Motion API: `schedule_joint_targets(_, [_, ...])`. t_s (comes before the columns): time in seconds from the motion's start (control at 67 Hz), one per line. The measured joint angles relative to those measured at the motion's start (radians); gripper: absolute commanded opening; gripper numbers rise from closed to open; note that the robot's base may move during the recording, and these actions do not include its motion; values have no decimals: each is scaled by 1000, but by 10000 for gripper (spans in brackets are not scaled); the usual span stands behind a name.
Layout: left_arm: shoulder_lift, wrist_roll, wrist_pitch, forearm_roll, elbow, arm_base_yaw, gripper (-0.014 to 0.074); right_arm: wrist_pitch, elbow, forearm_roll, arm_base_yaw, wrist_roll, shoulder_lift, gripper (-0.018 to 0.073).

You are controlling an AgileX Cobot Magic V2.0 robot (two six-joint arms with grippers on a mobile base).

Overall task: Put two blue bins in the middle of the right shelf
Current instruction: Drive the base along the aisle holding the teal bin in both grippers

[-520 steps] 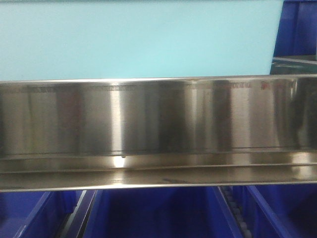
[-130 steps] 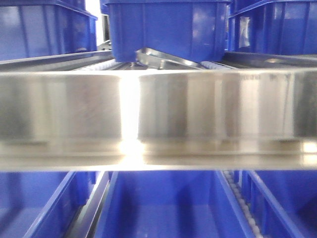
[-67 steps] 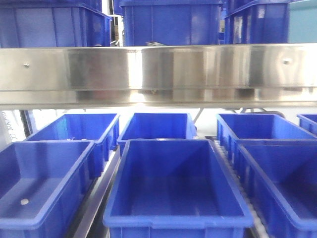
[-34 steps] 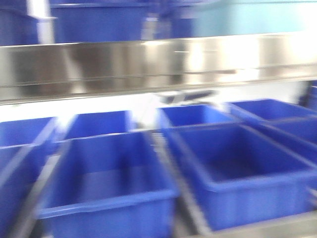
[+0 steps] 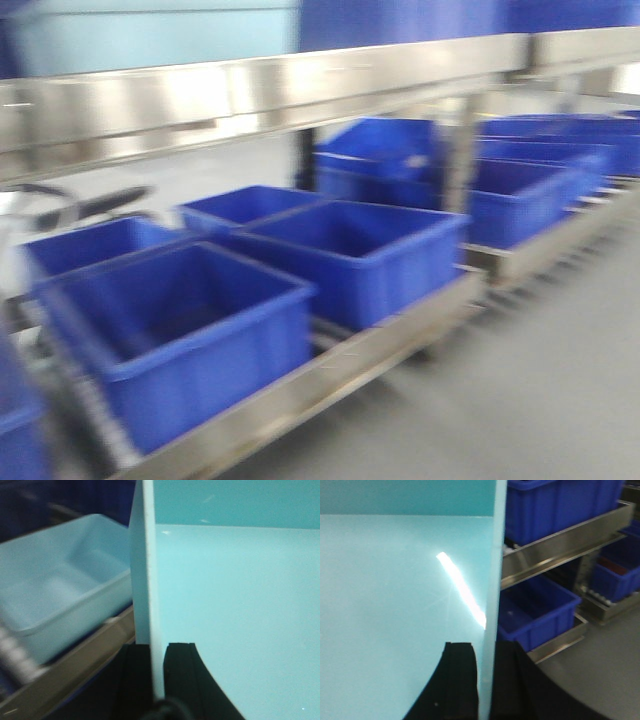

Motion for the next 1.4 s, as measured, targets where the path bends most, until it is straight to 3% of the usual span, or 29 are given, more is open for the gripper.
schedule_joint_targets(1.403, [0,0,0,0,0,0,-111,0,0,0,0,0,0,-167])
